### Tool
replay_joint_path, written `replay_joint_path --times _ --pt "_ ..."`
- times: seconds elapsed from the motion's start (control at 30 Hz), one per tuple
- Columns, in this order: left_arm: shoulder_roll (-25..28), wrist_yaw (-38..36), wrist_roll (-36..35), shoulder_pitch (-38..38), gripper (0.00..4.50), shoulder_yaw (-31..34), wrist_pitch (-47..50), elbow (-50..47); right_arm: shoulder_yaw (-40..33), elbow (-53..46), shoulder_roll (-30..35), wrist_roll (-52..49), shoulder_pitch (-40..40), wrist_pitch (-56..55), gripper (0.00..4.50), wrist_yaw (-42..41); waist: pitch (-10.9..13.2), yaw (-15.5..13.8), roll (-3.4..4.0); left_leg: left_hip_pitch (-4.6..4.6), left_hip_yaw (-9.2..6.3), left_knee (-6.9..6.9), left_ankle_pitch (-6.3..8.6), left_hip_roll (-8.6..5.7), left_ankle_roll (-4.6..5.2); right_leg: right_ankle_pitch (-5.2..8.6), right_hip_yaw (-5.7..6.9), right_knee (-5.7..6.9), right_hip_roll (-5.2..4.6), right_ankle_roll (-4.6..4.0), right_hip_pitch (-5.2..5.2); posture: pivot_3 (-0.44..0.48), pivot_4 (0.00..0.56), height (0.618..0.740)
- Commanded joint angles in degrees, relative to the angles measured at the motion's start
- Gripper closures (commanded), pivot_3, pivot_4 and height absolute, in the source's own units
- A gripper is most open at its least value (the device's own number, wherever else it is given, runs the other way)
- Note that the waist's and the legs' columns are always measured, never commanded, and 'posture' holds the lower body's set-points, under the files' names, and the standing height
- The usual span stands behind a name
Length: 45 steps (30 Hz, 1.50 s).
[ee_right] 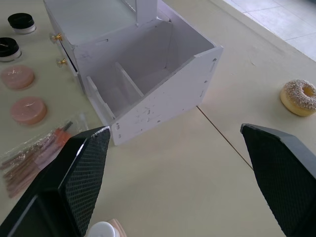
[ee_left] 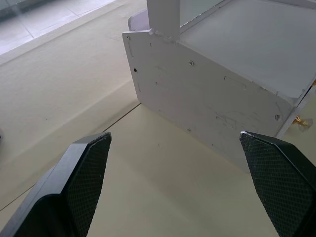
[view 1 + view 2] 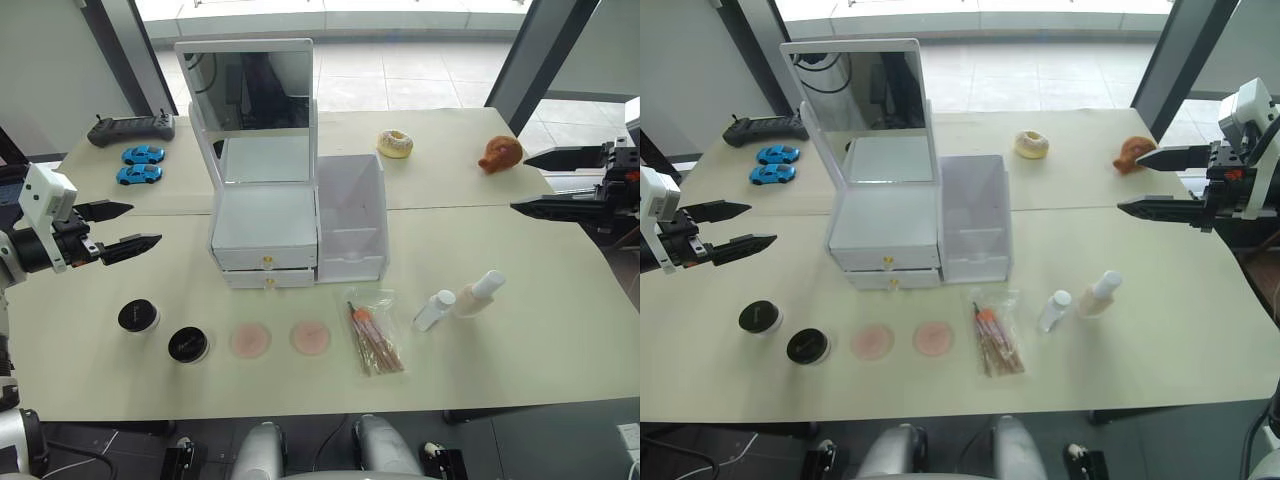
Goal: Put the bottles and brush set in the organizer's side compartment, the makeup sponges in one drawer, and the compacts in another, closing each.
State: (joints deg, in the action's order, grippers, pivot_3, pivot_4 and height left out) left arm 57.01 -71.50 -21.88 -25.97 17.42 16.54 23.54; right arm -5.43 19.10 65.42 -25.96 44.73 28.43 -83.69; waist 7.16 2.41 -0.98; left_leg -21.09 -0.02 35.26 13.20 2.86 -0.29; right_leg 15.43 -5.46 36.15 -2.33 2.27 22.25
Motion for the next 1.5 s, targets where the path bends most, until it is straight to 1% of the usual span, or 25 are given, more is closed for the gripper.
replay_joint_path --times 0.03,0.1,0.23,0.3,0.4,0.5,0.63,0.77,0.8,0.87,0.9,0.97,1.03,1.1,1.17,1.23,1.33,1.43,1.5 --pt "1.54 -0.19 0.29 -2.40 0.02 0.30 -1.23 1.89 -1.53 -1.27 0.62 -0.22 1.62 0.59 0.00 0.17 0.00 0.00 0.00 0.00 0.00 0.00 0.00 0.00 0.00 0.00 0.00 0.00 0.00 0.00 0.00 0.000 0.150 0.740" --pt "1.59 -0.19 1.52 -3.70 0.02 -0.73 -2.64 3.80 -1.70 -0.78 0.75 -0.23 1.36 0.93 0.00 0.31 0.00 -0.01 0.00 0.00 0.00 0.01 0.00 0.00 0.00 0.00 0.00 0.01 0.00 0.00 0.00 0.000 0.150 0.740" --pt "1.83 -1.48 1.24 -6.28 0.02 -1.13 -2.08 5.40 -2.14 -0.12 0.93 -0.33 1.00 0.89 0.00 0.20 0.00 -0.02 0.00 -0.01 0.00 0.01 0.00 -0.01 0.00 0.00 0.00 0.00 0.00 0.00 0.00 0.000 0.150 0.740" --pt "2.16 -3.75 -0.58 -7.38 0.02 -1.03 0.71 5.21 -2.35 0.24 1.17 -0.40 0.89 1.03 0.00 0.07 0.00 -0.01 0.00 -0.01 0.00 0.01 0.00 -0.01 0.00 0.00 0.01 0.01 0.00 0.00 0.00 0.000 0.150 0.740" --pt "1.91 -6.51 -4.66 -11.24 0.02 -0.35 6.34 3.13 -3.39 0.38 1.87 -0.77 -0.02 0.86 0.00 -0.25 0.00 0.01 0.00 -0.02 0.00 0.02 0.00 -0.01 0.00 0.00 0.01 0.02 0.00 0.00 0.00 0.000 0.150 0.740" --pt "1.45 -7.82 -5.63 -14.74 0.02 -2.63 9.15 -1.09 -5.90 -2.15 3.22 -2.26 -3.11 2.51 0.00 -0.49 0.01 -0.38 -0.03 -0.06 -0.03 0.04 0.00 -0.01 0.00 0.00 0.04 -0.02 0.00 0.01 -0.01 0.000 0.150 0.740" --pt "0.30 -12.36 -10.82 -19.12 0.02 -8.87 19.13 -13.68 -15.94 -11.76 5.54 -5.12 -14.92 6.36 0.00 1.00 0.00 -0.92 -0.04 -0.09 -0.04 0.06 0.00 -0.04 0.00 0.01 0.04 -0.04 -0.01 0.03 -0.07 0.000 0.150 0.740" --pt "-2.66 -15.19 -14.33 -24.89 0.02 -15.20 25.29 -21.33 -29.96 -23.12 3.98 -6.98 -28.03 13.46 0.00 4.87 -0.02 -0.95 -0.01 -0.05 -0.01 0.13 0.00 -0.06 0.00 0.02 -0.06 0.00 0.01 0.06 -0.10 0.000 0.150 0.740" --pt "-3.99 -15.64 -14.33 -26.74 0.02 -16.98 25.77 -21.96 -34.38 -26.90 2.40 -6.94 -31.83 15.05 0.00 5.96 -0.03 -0.81 0.01 -0.04 -0.02 0.15 0.00 -0.06 0.00 0.03 -0.06 0.03 0.02 0.07 -0.12 0.000 0.150 0.740" --pt "-8.08 -16.42 -9.43 -30.42 0.02 -22.56 19.72 -21.67 -44.38 -37.11 -2.34 -5.50 -41.64 18.16 0.00 8.10 -0.11 -1.12 -0.11 -0.08 -0.08 0.15 0.01 -0.05 0.01 0.19 -0.06 0.02 0.10 0.34 -0.18 0.000 0.150 0.740" --pt "-9.36 -16.72 -7.43 -31.63 0.02 -24.38 17.34 -21.17 -47.68 -40.82 -3.84 -5.52 -45.11 19.44 0.00 9.04 -0.15 -1.47 -0.17 -0.07 -0.16 0.16 0.01 -0.04 0.02 0.25 -0.02 0.01 0.14 0.44 -0.23 0.000 0.150 0.740" --pt "-14.91 -18.07 -7.87 -35.71 0.02 -27.04 16.61 -19.62 -55.72 -48.79 -9.31 -4.90 -53.58 20.67 0.00 10.72 -0.18 -1.60 -0.09 -0.11 -0.13 0.29 0.01 -0.07 0.02 0.27 -0.16 -0.09 0.17 0.49 -0.27 0.000 0.150 0.740" --pt "-19.46 -19.72 -8.36 -38.61 0.02 -28.75 15.66 -18.14 -63.49 -55.04 -14.38 -6.22 -60.53 23.48 0.00 12.04 -0.17 -1.56 -0.11 -0.19 -0.17 0.67 0.14 -0.08 0.24 0.29 -0.13 -0.05 0.18 0.53 -0.26 0.000 0.150 0.740" --pt "-21.60 -20.81 -9.01 -40.03 0.02 -31.19 13.51 -17.17 -71.14 -59.91 -18.27 -9.80 -67.13 28.21 0.00 12.29 -0.16 -1.56 -0.13 -0.31 -0.19 0.70 0.19 -0.11 0.31 0.31 -0.15 -0.12 0.18 0.56 -0.26 0.000 0.150 0.740" --pt "-23.45 -21.00 -9.35 -41.30 0.02 -33.13 11.12 -15.26 -77.89 -64.07 -22.67 -13.09 -73.08 29.70 0.00 12.89 -0.09 -1.17 -0.25 -0.36 -0.15 0.67 0.22 -0.12 0.36 0.32 -0.26 -0.15 0.18 0.57 -0.34 0.000 0.150 0.740" --pt "-24.25 -21.00 -9.68 -42.01 0.02 -34.80 8.93 -13.41 -81.54 -67.18 -26.37 -16.13 -76.49 29.52 0.00 15.04 -0.02 -0.53 -0.31 -0.22 -0.17 0.62 0.25 -0.10 0.41 0.36 -0.24 -0.18 0.20 0.62 -0.58 0.000 0.150 0.740" --pt "-24.26 -21.00 -10.24 -42.62 0.02 -36.20 7.49 -12.22 -82.48 -70.31 -30.01 -20.94 -79.28 28.88 0.00 19.49 0.01 0.23 -0.28 -0.01 -0.19 0.60 0.35 -0.08 0.56 0.50 -0.21 -0.16 0.20 0.62 -0.81 0.000 0.150 0.740" --pt "-22.84 -21.00 -10.91 -42.40 0.02 -36.50 8.24 -13.24 -79.69 -71.82 -31.30 -24.26 -80.30 27.38 0.00 24.40 0.04 0.31 -0.23 -0.02 -0.19 0.58 0.36 -0.05 0.57 0.56 -0.20 -0.15 0.20 0.56 -0.81 0.000 0.150 0.740" --pt "-21.79 -21.00 -10.91 -42.08 0.02 -35.89 9.71 -14.03 -76.87 -72.07 -30.86 -25.33 -80.25 26.30 0.00 27.06 0.07 0.17 -0.22 -0.04 -0.19 0.57 0.37 -0.06 0.57 0.57 -0.20 -0.16 0.19 0.57 -0.81 0.000 0.150 0.740"
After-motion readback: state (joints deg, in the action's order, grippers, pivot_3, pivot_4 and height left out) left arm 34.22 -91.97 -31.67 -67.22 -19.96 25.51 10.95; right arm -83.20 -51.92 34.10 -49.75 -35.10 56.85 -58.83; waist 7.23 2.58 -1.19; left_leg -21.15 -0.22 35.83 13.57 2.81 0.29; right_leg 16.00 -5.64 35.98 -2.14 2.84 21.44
